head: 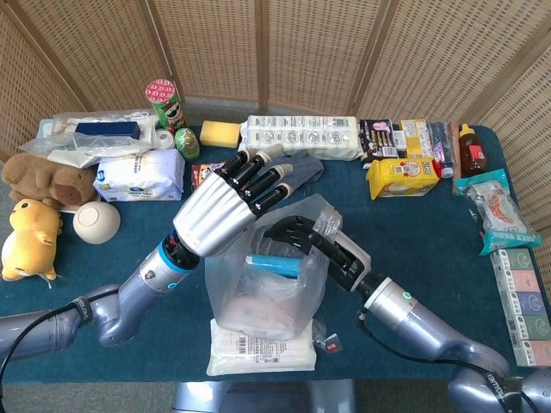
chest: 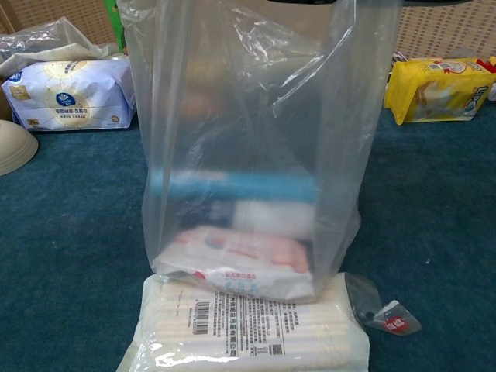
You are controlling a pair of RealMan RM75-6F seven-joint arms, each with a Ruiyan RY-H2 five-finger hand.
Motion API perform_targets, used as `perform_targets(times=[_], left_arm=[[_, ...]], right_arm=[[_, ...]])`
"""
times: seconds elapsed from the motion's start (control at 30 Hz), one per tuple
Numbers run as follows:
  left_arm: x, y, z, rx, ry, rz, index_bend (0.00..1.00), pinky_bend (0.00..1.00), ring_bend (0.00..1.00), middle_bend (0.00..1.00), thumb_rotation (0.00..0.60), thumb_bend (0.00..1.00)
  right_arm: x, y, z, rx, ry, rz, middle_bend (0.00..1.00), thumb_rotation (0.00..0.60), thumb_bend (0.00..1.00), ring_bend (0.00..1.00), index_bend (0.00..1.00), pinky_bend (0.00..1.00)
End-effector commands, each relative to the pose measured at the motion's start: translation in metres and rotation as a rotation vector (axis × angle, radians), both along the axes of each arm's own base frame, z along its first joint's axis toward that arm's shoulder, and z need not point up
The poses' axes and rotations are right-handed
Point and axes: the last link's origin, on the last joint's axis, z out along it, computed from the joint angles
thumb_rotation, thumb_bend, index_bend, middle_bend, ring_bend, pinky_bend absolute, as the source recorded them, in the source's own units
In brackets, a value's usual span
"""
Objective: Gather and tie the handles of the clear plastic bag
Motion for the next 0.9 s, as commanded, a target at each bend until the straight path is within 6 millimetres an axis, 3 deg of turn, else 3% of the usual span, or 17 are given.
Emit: perform_targets(times=[0.03,0.9], left_arm=[[0.003,0.001,0.001,0.003,0.002,-0.001,0.42,0.33,0.19,0.35,0.600,0.11],[0.040,0.006,-0.016,0.020,0.100,-0.032,0.40,0.33,0.18,0.34,0.600,0.11]], right_arm=[[0.002,-0.001,-0.002,0.000,-0.001,-0.004,0.30,0.252,0.08,0.20,0.31,0.09],[0.014,0.001,-0.004,-0.013,-0.021,0.009,0.30,0.252,0.08,0.19,0.31,0.09]])
